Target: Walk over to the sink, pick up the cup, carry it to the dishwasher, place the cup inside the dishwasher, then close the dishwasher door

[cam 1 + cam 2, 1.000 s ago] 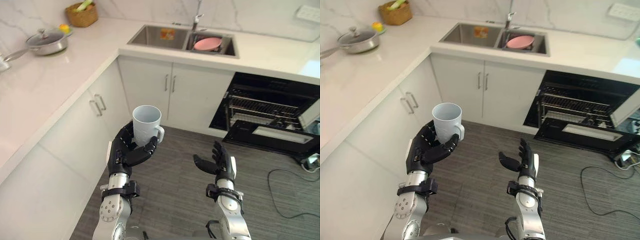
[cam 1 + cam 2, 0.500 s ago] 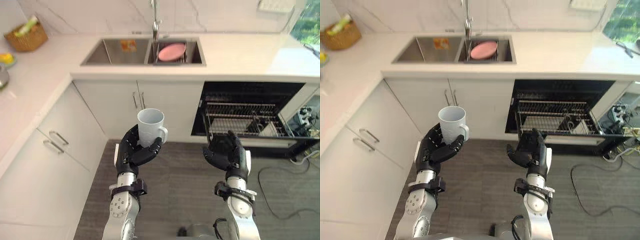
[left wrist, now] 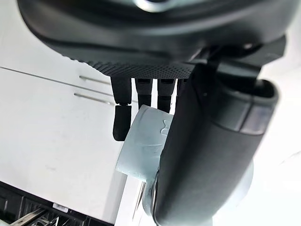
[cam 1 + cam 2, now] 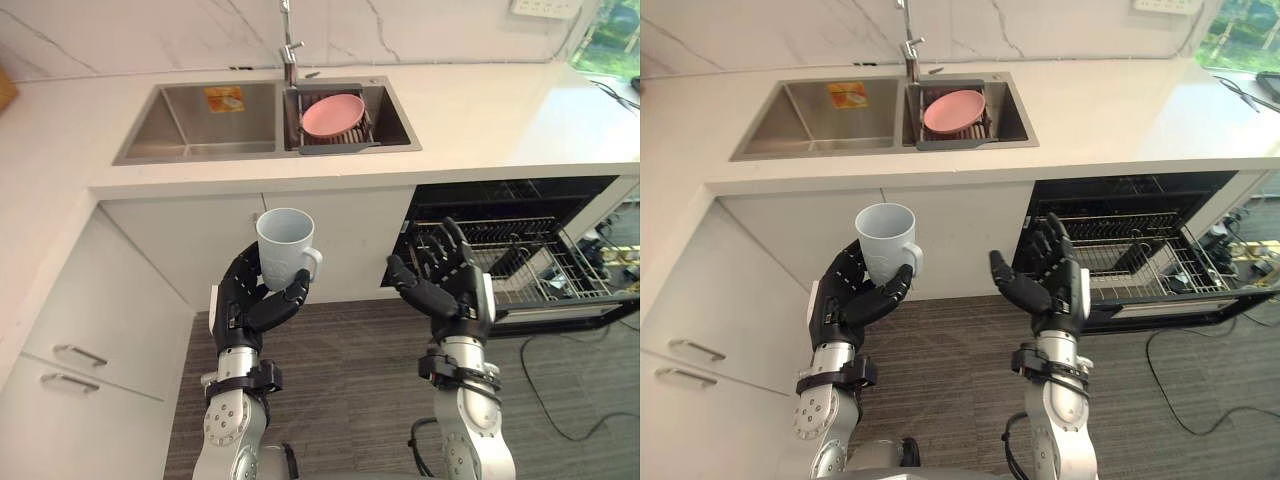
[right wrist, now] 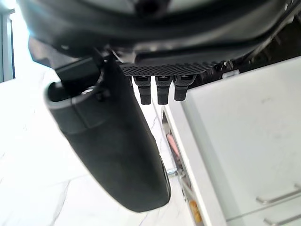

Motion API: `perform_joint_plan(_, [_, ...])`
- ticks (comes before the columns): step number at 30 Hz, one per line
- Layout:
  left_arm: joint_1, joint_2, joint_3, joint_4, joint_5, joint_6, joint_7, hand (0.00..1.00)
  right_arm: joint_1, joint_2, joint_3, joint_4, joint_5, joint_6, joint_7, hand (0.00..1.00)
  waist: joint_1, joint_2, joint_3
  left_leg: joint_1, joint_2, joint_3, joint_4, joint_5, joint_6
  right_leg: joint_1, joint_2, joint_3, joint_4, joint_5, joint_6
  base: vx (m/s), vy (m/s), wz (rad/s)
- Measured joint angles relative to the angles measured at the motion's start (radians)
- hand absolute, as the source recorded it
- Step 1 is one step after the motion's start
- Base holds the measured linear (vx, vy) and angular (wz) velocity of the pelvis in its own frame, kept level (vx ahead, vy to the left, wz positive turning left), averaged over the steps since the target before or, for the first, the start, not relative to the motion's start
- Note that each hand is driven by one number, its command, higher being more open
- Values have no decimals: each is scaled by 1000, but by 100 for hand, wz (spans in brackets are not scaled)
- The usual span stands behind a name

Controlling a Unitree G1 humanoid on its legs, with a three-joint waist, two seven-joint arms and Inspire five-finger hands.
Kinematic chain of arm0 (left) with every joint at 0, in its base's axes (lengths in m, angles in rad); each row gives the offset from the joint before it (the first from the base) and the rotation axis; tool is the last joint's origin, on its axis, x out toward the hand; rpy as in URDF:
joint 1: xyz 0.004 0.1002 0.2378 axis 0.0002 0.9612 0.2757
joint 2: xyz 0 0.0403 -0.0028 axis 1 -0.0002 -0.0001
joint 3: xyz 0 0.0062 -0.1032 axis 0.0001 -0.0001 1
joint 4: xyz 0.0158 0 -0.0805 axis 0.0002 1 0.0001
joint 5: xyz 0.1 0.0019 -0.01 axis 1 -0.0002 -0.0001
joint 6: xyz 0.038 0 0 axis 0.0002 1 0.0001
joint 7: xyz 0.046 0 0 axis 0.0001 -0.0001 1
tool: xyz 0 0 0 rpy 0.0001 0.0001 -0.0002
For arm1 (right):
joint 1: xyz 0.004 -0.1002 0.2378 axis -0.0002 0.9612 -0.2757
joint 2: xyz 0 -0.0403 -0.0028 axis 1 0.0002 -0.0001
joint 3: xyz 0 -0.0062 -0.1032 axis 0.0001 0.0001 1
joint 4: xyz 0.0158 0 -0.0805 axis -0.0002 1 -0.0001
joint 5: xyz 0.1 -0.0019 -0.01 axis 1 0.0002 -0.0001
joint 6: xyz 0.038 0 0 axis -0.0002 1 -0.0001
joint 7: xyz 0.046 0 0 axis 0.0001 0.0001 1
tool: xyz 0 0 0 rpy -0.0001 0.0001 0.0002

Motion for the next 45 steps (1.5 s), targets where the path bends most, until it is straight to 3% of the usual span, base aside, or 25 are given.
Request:
perform_joint_plan(1, [0, 7, 2, 8, 3, 0, 0, 30, -16, 1, 1, 23, 0, -2, 9, 90, 0, 0, 0, 35, 1, 15, -21, -4, 4, -20, -10, -9, 56, 18, -5, 235, 114, -69])
perform_joint_plan(3, [-1, 16, 26, 21, 5, -3, 5, 30, -64, 2, 14, 105, 1, -2, 31, 90, -11, 9, 4, 142, 9, 52, -123, -10, 1, -98, -11, -78, 187, -32, -62, 184, 46, -63])
perform_joint_plan(6, [-14, 16, 52, 36, 7, -11, 8, 30, -80, -5, 16, 143, 3, -2, 64, 90, -17, 11, 4, 175, 33, 92, -158, -9, -13, -195, 28, -162, 118, -49, -89, 138, -51, -51])
perform_joint_plan(7, [-26, 16, 68, 63, 13, -13, 8, 30, -85, -12, 16, 157, 3, -2, 71, 90, -20, 10, 4, 190, 34, 107, -164, -9, -18, -218, 41, -215, 8, -22, -105, 185, -134, -29])
perform_joint_plan(8, [-34, 19, 84, 92, 13, -14, 9, 30, -86, -19, 17, 167, 3, -2, 73, 90, -31, 2, 1, 195, 25, 101, -151, -23, -47, -213, 70, -231, -120, 110, -104, 185, -134, -20])
perform_joint_plan(10, [-40, -16, 87, 138, 13, -9, 10, 30, -86, -68, 13, 176, 3, -2, 72, 90, -42, 66, 2, 198, 64, 60, -154, -35, -67, -175, 117, -235, -181, 130, -117, 207, -83, -27])
perform_joint_plan(13, [-43, -49, 90, 141, 13, -9, 7, 30, -74, -100, 2, 176, 2, 1, 73, 90, -44, 86, 4, 216, 81, 39, -171, -35, -67, -164, 150, -222, -205, 132, -123, 155, -76, -29])
perform_joint_plan(16, [-65, -56, 69, 144, 13, -9, -16, 30, -47, -93, -43, 168, 3, 1, 71, 90, -54, 95, 17, 212, 119, -9, -26, -27, -79, -51, 181, -239, -284, 130, -125, 115, -68, 9])
perform_joint_plan(17, [-63, -56, 70, 141, 13, -9, -23, 30, -29, -93, -37, 142, 3, 1, 72, 90, -48, 104, 26, 182, 147, -18, 106, -16, -85, -5, 192, -240, -309, 126, -128, 62, -8, -7])
perform_joint_plan(19, [-59, -56, 77, 133, 13, -10, -24, 30, -6, -92, -18, 80, 3, 1, 74, 90, -38, 116, 34, 110, 184, -36, 294, 51, -79, 40, 208, -222, -343, 114, -147, 109, 1, -17])
perform_joint_plan(20, [-56, -56, 86, 129, 13, -11, -24, 30, 0, -81, -8, 45, 3, 1, 84, 90, -33, 103, 40, 57, 181, -65, 367, 68, -78, 57, 204, -212, -368, 117, -150, 169, 0, -25])
perform_joint_plan(21, [-57, -56, 84, 128, 13, -11, -24, 30, -8, -77, -7, 23, 3, 0, 89, 90, -20, 106, 36, 34, 155, -100, 321, -3, -80, 56, 200, -194, -377, 120, -154, 145, 2, -29])
perform_joint_plan(23, [-56, -55, 73, 127, 13, -11, -25, 30, -27, -74, -18, 18, 3, 0, 87, 90, -6, 103, 37, 5, 93, -176, 201, -70, -74, 59, 190, -166, -387, 120, -154, 151, 51, -44])
perform_joint_plan(25, [-56, -49, 56, 127, 13, -10, -26, 30, -35, -73, -24, 19, 4, 0, 86, 90, 4, 98, 40, -17, 28, -271, 68, -75, -81, 68, 174, -140, -391, 129, -130, 182, 123, -53])
perform_joint_plan(26, [-56, -49, 43, 127, 13, -10, -26, 30, -39, -73, -25, 24, 3, 0, 85, 90, 5, 105, 36, -13, 4, -311, -46, -33, -89, 70, 170, -117, -390, 125, -108, 221, 194, -59])
perform_joint_plan(27, [-56, -50, 33, 127, 13, -11, -27, 30, -37, -71, -25, 30, 3, 0, 84, 90, 5, 114, 31, -1, 6, -314, -123, 90, -82, 76, 177, -100, -388, 117, -92, 233, 213, -64])
perform_joint_plan(28, [-57, -45, 26, 129, 14, -9, -28, 30, -35, -60, -23, 51, 3, 3, 85, 90, 5, 101, 29, 22, 0, -293, -127, 106, -65, 88, 166, -81, -388, 110, -80, 237, 207, -46])
perform_joint_plan(29, [-57, -40, 17, 128, 14, -10, -31, 30, -14, -42, -23, 53, 2, 5, 85, 90, -2, 68, 15, 35, -18, -280, -147, 106, -61, 86, 145, -76, -389, 106, -72, 176, 149, -28])
perform_joint_plan(32, [-58, -27, 1, 128, 14, -9, -37, 30, -8, -14, -22, 53, -1, 5, 87, 90, -13, 26, 10, 50, -47, -250, -162, 105, -57, 82, 112, -55, -389, 101, -63, 181, 150, -19])
perform_joint_plan(45, [-62, -18, -4, 130, 15, -9, -47, 30, -8, -30, -42, 139, -10, 15, 96, 90, -19, 25, 4, 103, -46, -198, -254, 124, -32, 82, 114, -6, -431, 123, -36, -4, 7, -14])
